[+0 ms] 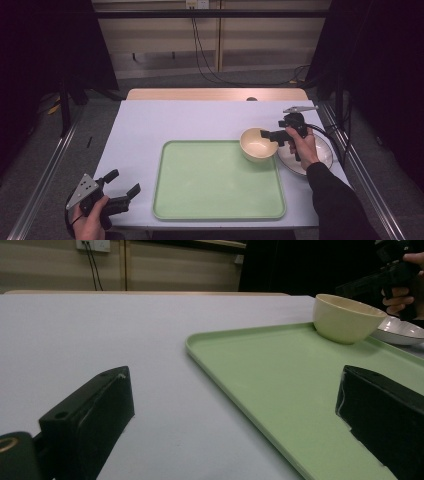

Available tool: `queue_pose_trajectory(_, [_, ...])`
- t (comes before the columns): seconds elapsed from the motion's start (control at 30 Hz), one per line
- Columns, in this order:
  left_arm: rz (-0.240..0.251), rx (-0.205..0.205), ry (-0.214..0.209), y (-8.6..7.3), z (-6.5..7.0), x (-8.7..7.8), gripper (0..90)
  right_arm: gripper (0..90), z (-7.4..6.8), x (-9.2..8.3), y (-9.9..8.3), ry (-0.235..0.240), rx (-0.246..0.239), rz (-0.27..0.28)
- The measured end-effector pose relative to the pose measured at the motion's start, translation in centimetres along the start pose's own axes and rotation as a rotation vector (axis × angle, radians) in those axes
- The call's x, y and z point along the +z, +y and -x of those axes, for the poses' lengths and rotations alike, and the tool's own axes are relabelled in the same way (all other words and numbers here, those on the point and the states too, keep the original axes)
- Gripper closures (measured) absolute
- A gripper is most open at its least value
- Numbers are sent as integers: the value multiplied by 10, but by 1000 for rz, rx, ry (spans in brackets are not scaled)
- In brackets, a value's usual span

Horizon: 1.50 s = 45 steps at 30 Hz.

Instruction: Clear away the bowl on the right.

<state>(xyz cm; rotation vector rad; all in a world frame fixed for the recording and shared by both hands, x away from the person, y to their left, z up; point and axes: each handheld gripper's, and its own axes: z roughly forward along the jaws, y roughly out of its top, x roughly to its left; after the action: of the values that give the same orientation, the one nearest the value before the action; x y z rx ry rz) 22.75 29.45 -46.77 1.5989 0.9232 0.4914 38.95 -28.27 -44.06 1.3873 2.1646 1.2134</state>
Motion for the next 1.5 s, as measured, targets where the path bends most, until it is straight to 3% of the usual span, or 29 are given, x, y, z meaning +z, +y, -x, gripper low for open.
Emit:
queue_pose_trajectory(0.07, [0,0,0,0,0,0,21,30,0,-6,-1,5,-16,17])
queue_pose_trajectory(0.4, [0,0,2,0,0,0,21,17,5,-30,-6,23,12,61])
queue_pose_trajectory(0.63, [5,-2,3,0,1,0,21,30,10,-45,-17,-9,17,65])
queue_pose_trajectory(1.2, [-2,-1,0,0,0,-1,20,47,9,-81,-39,-38,10,104])
queue_pose_trajectory(1.5, [-2,-9,6,0,0,0,20,54,7,-101,-52,-79,16,128])
